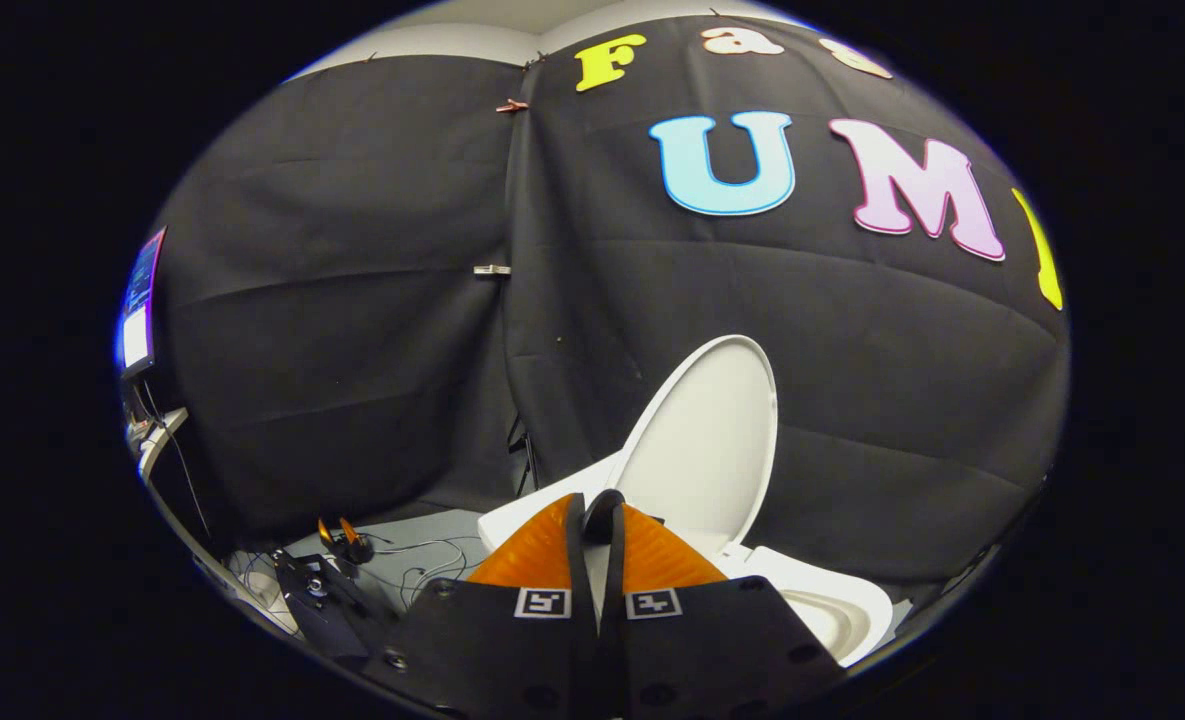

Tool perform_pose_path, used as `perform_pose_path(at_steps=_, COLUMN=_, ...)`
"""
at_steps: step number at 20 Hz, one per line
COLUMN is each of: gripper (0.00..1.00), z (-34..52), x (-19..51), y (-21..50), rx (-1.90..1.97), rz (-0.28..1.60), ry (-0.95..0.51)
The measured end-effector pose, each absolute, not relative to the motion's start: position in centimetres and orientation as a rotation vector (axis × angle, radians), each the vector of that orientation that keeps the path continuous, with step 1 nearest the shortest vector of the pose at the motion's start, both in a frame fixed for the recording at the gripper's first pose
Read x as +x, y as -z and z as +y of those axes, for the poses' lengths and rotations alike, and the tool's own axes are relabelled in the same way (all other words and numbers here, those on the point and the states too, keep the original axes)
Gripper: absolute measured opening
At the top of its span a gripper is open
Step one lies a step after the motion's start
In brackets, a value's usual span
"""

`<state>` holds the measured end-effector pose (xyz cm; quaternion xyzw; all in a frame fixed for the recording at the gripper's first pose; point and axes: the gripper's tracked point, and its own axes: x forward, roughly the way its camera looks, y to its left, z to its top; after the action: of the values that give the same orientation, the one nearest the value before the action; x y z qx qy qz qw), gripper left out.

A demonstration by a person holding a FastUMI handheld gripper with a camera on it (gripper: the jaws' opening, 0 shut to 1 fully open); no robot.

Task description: Open the toilet lid.

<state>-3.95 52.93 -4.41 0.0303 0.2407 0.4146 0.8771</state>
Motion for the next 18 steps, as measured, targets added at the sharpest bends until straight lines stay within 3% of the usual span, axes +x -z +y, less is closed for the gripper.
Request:
perform_pose_path(at_steps=11, gripper=0.08, z=57.7, x=-4.8, y=5.1, rx=-0.020, rz=0.427, ry=-0.938)
perform_pose_path(at_steps=14, gripper=0.26, z=59.0, x=-5.4, y=5.3, rx=0.020, rz=0.448, ry=-1.004)
perform_pose_path(at_steps=15, gripper=0.26, z=59.4, x=-5.8, y=5.7, rx=0.029, rz=0.483, ry=-1.027)
perform_pose_path(at_steps=18, gripper=0.63, z=60.0, x=-6.3, y=6.9, rx=0.061, rz=0.513, ry=-1.054)
